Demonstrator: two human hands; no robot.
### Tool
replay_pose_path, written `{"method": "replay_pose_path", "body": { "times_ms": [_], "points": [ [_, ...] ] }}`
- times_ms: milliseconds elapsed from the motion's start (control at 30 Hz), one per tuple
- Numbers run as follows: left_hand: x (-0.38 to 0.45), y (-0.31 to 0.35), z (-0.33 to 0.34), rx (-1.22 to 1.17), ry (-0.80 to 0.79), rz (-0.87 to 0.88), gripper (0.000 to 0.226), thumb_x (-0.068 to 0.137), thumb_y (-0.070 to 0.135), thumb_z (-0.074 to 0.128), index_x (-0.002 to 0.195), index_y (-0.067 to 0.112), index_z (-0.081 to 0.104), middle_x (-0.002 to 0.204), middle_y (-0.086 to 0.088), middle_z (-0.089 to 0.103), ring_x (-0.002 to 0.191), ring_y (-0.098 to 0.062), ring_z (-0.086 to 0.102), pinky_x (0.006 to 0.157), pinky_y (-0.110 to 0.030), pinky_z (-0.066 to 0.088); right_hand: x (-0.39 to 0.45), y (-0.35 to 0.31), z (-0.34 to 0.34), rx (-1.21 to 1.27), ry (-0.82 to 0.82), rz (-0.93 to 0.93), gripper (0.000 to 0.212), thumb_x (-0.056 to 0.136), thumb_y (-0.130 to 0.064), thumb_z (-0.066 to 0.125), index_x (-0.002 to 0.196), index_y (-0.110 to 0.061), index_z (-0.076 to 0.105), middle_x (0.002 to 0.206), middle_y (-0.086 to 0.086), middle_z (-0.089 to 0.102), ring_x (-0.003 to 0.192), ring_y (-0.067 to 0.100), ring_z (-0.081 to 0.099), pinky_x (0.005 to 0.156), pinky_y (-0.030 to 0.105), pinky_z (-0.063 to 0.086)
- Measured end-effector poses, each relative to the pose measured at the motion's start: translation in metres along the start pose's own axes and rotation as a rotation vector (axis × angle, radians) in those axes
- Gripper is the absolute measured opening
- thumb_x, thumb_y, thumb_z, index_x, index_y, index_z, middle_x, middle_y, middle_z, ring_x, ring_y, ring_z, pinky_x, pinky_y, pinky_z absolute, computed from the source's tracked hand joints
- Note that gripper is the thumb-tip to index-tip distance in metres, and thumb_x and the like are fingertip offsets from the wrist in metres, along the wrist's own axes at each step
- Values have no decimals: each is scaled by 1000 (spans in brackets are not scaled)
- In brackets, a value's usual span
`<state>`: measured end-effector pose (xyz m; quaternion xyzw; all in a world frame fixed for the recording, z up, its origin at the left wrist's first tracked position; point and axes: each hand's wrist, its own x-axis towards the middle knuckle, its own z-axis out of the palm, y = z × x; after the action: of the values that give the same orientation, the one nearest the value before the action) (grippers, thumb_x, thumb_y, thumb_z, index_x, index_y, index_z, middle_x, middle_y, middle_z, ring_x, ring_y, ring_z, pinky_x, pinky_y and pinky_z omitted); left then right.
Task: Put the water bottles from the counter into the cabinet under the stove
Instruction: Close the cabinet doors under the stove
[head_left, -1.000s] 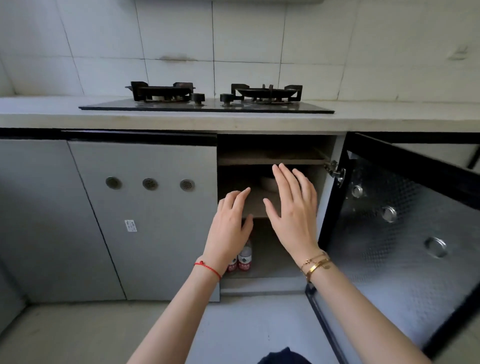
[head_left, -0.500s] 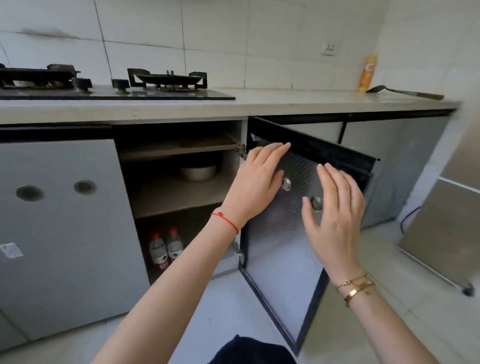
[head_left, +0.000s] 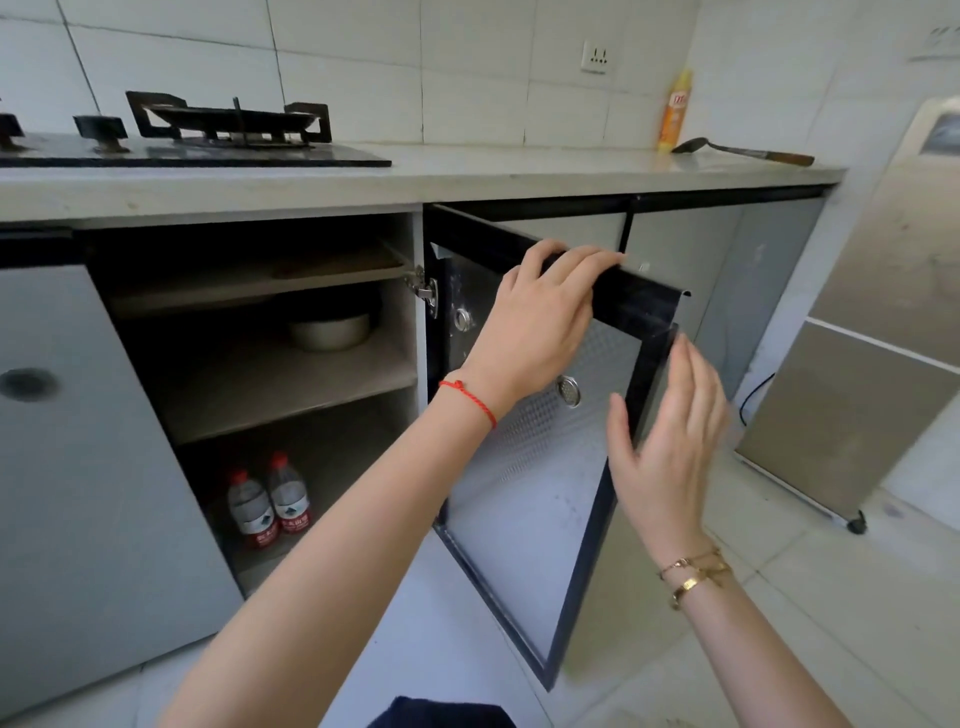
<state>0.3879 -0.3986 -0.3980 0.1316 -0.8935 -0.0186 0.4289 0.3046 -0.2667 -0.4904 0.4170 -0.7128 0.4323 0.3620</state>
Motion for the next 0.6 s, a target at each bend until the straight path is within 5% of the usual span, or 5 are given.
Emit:
{"method": "replay_pose_path", "body": {
  "times_ms": [600],
  "points": [
    [-75,-33,-76,69,63,-46,46,96,11,34,141,18,41,149,7,42,134,-25,34,108,-41,37,-29,-72,18,334,-13,-435,54,97,-25,42,143,2,35,149,14,37,137,32,37,112,49,33]
  ]
}}
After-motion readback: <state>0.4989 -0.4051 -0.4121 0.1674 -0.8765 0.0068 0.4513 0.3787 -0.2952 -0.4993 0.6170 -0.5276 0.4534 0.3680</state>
